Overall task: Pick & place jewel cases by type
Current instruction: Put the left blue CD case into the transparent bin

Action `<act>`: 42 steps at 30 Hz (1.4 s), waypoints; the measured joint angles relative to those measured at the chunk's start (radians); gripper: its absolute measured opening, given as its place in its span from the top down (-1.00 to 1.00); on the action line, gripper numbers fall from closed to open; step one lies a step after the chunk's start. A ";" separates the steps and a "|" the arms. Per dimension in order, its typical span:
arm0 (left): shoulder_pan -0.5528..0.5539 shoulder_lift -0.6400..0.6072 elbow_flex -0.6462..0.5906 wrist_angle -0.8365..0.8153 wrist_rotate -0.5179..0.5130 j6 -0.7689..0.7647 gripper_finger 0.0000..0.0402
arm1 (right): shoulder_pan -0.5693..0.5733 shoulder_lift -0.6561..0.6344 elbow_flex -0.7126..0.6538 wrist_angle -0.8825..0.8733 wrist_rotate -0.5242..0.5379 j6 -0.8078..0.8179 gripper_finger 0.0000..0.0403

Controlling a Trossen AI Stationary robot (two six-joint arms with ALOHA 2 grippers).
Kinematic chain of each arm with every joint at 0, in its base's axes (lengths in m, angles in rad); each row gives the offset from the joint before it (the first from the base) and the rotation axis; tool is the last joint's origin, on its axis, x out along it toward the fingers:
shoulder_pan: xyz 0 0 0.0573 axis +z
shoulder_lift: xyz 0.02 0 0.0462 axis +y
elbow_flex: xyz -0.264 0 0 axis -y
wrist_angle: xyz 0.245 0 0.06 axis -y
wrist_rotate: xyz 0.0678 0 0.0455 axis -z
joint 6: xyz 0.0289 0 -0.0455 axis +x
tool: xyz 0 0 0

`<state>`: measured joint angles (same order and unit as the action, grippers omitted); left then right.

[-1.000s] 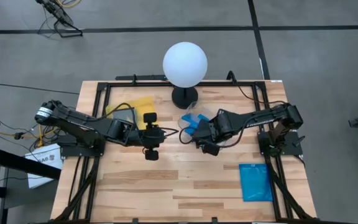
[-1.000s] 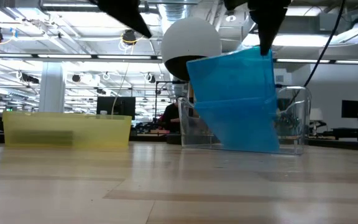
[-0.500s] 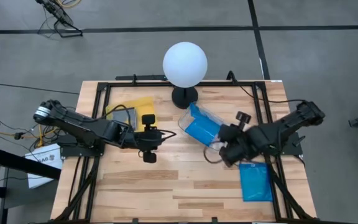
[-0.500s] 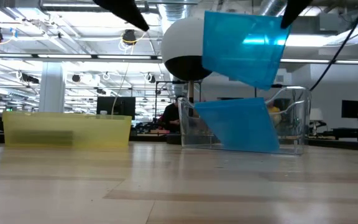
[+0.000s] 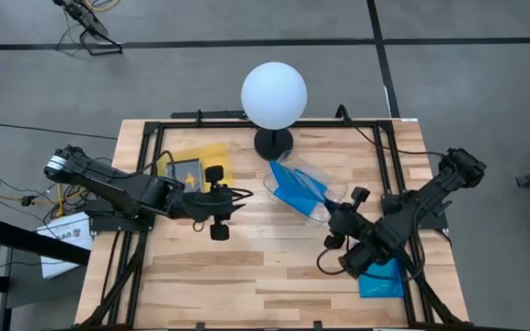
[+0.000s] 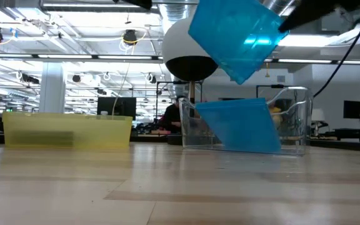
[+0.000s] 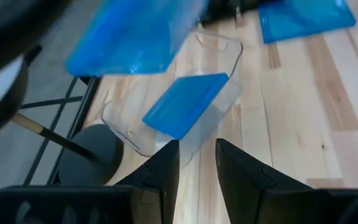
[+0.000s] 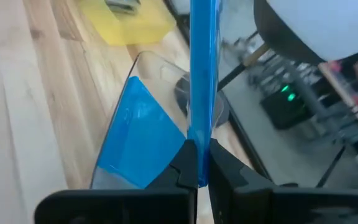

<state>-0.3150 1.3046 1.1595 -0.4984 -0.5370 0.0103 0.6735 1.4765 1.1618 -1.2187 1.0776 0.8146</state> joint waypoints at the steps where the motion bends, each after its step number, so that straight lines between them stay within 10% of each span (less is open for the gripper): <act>1: -0.003 -0.011 0.000 -0.001 -0.003 -0.004 0.52 | 0.008 0.000 -0.030 0.025 0.021 0.000 1.00; 10: -0.014 -0.070 0.000 0.057 -0.003 -0.020 0.52 | 0.040 0.000 -0.303 0.321 0.186 -0.001 1.00; 26: -0.014 -0.069 0.000 0.105 -0.002 -0.007 0.52 | 0.005 0.000 -0.473 0.771 0.095 -0.246 0.96; 42: -0.014 -0.069 0.000 0.105 -0.001 -0.013 0.52 | -0.113 -0.001 -0.427 0.829 -0.058 -0.345 0.02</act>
<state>-0.3286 1.2361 1.1595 -0.3939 -0.5381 -0.0025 0.5606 1.4757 0.7345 -0.3898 1.0201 0.4698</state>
